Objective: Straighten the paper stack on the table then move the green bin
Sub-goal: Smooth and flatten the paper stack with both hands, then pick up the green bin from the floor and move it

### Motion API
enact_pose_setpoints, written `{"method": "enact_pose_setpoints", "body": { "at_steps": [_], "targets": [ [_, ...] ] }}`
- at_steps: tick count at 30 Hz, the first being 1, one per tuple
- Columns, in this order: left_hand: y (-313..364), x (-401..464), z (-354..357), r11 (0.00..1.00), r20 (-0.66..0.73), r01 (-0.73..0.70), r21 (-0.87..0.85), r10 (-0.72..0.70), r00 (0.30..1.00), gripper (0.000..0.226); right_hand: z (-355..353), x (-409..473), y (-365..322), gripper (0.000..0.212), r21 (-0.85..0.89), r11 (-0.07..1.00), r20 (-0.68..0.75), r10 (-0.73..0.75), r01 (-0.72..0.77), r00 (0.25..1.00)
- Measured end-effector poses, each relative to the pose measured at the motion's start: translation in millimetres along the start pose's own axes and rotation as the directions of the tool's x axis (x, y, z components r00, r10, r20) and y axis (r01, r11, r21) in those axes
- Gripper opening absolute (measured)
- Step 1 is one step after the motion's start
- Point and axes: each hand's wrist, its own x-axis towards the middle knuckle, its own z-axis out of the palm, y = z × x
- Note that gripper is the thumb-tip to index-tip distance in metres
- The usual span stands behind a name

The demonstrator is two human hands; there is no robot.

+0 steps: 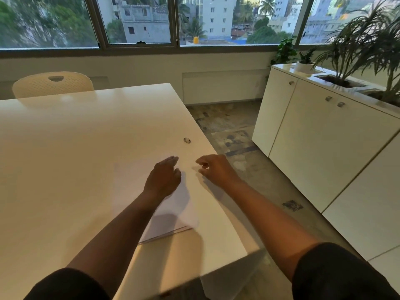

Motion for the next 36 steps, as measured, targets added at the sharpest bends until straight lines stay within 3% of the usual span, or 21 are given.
{"method": "enact_pose_setpoints", "body": {
  "at_steps": [10,20,28,32,36],
  "targets": [
    [70,-3,33,0.993,-0.111,0.078,-0.093,-0.088,0.990,0.042,-66,-8,73,0.029,-0.075,0.995,0.011,0.062,-0.061,0.998],
    [175,34,123,0.990,-0.157,0.123,-0.065,-0.131,0.979,0.040,-123,1,197,0.031,-0.124,0.992,0.163,0.052,-0.032,0.985],
    [229,56,198,0.957,-0.150,0.250,-0.146,-0.271,0.951,0.039,-127,-7,246,0.034,-0.124,0.988,0.184,0.109,-0.087,0.977],
    [230,62,229,0.941,-0.178,0.306,-0.142,-0.328,0.928,0.042,-115,-14,266,0.038,-0.155,0.981,0.194,0.147,-0.118,0.970],
    [217,71,257,0.921,-0.121,0.363,-0.141,-0.380,0.917,0.041,-99,-19,290,0.039,-0.175,0.969,0.200,0.210,-0.176,0.957]
  ]
}}
